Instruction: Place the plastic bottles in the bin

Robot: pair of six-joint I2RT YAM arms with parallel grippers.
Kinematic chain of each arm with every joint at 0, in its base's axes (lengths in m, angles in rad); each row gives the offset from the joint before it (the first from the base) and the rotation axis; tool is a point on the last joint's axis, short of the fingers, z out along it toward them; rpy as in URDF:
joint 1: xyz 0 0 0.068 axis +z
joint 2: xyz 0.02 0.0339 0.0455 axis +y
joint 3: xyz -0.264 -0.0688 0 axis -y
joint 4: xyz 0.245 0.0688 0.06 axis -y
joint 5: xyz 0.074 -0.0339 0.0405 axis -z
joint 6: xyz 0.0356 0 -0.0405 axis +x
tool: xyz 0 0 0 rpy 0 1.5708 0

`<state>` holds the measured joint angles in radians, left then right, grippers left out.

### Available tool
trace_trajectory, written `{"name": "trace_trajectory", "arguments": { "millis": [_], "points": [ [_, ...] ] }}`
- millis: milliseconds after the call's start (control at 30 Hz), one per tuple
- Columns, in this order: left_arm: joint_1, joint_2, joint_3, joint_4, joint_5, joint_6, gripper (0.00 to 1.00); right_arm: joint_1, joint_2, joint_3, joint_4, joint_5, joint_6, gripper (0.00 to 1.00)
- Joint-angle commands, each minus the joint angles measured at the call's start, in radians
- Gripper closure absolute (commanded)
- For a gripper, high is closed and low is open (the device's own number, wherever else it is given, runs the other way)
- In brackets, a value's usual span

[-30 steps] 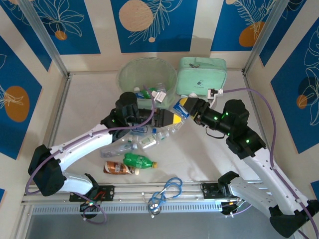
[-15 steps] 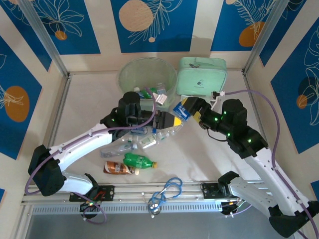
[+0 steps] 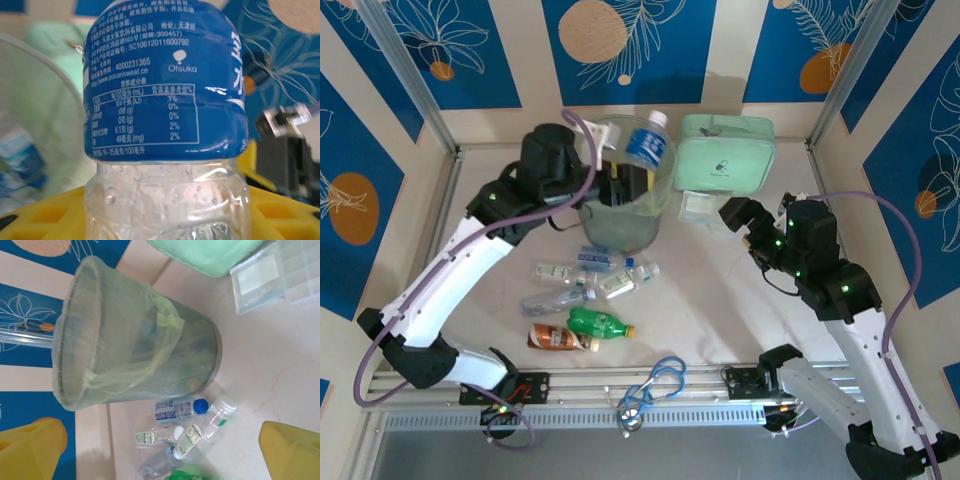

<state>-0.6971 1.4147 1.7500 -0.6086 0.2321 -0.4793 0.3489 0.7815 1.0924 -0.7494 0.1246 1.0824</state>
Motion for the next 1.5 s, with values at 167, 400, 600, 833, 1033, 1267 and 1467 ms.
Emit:
{"name": "trace_trajectory", "arguments": {
  "millis": [167,400,600,833,1033,1267,1467],
  "points": [
    [0.134,0.168,0.153,-0.179,-0.149,0.096,0.44,0.032,-0.007,-0.162,0.015,-0.091,0.07,0.03],
    [0.2,0.243,0.177,-0.21,-0.154,0.131,0.43,0.08,-0.007,-0.203,0.025,-0.068,0.086,0.03],
    [0.207,0.25,0.17,-0.226,-0.207,0.127,0.18,0.096,0.014,-0.197,0.033,-0.06,0.086,0.03],
    [0.207,0.178,0.133,-0.186,-0.216,0.117,0.12,0.102,0.032,-0.174,0.027,-0.047,0.073,0.03],
    [0.202,-0.082,-0.171,0.01,-0.135,0.126,0.16,0.103,0.045,-0.169,0.028,-0.046,0.074,0.03],
    [0.202,-0.413,-0.621,0.11,-0.005,0.148,0.24,0.107,0.061,-0.171,0.04,-0.044,0.077,0.03],
    [0.163,-0.436,-0.845,0.132,0.079,0.108,0.25,0.114,0.106,-0.17,0.064,-0.054,0.086,0.03]
  ]
}}
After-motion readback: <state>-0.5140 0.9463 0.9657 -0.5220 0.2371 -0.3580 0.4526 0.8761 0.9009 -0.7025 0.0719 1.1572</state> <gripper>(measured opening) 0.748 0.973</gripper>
